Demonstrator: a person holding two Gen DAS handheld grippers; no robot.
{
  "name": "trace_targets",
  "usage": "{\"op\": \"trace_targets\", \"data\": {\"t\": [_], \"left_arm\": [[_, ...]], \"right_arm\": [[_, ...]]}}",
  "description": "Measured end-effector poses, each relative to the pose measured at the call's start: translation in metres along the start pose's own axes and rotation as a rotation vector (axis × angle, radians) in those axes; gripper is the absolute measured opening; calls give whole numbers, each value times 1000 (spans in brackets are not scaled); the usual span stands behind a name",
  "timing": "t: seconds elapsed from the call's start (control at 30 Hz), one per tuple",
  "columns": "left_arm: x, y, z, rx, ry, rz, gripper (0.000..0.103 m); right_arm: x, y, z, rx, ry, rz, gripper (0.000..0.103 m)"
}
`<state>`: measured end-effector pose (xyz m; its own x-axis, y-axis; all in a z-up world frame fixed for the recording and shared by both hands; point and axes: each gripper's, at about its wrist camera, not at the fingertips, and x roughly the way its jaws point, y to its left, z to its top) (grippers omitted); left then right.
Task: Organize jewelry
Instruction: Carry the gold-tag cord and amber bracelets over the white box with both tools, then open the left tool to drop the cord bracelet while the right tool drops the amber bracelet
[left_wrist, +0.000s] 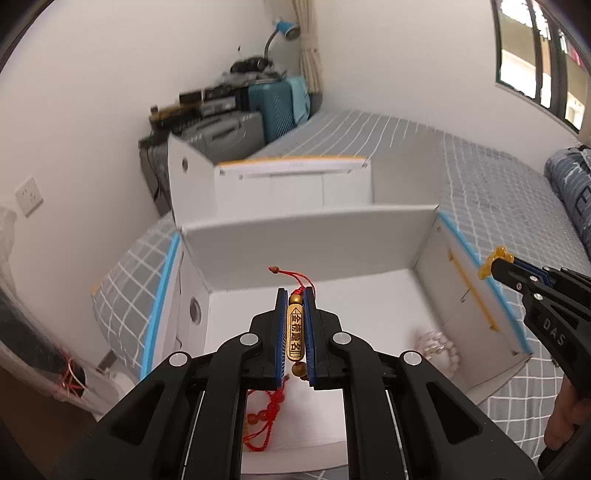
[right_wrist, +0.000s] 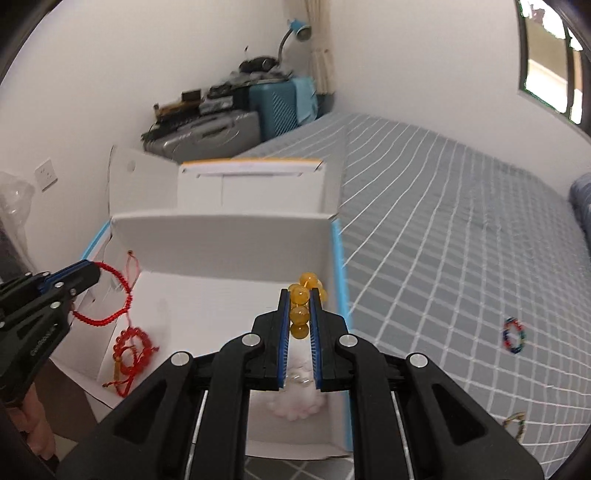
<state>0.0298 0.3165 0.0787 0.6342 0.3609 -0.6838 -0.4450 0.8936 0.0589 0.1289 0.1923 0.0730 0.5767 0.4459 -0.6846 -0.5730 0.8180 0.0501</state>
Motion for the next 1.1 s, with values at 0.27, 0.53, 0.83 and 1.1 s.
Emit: {"op": "trace_targets", "data": {"t": [0.27,0.53,0.83,1.1], "left_arm": [[33,11,-15,-9,95,6,8],[45,16,-19,-9,132,5,8],[45,17,-19,-31,142,28,19],[24,19,-15,-36,66,96,66]], "right_arm": [[39,15,-14,-29,128,8,9],[60,23,-23,-49,204,-2,9],[59,31,-23,-52,214,3,16],[30,34,-21,-75,156,3,46]]}}
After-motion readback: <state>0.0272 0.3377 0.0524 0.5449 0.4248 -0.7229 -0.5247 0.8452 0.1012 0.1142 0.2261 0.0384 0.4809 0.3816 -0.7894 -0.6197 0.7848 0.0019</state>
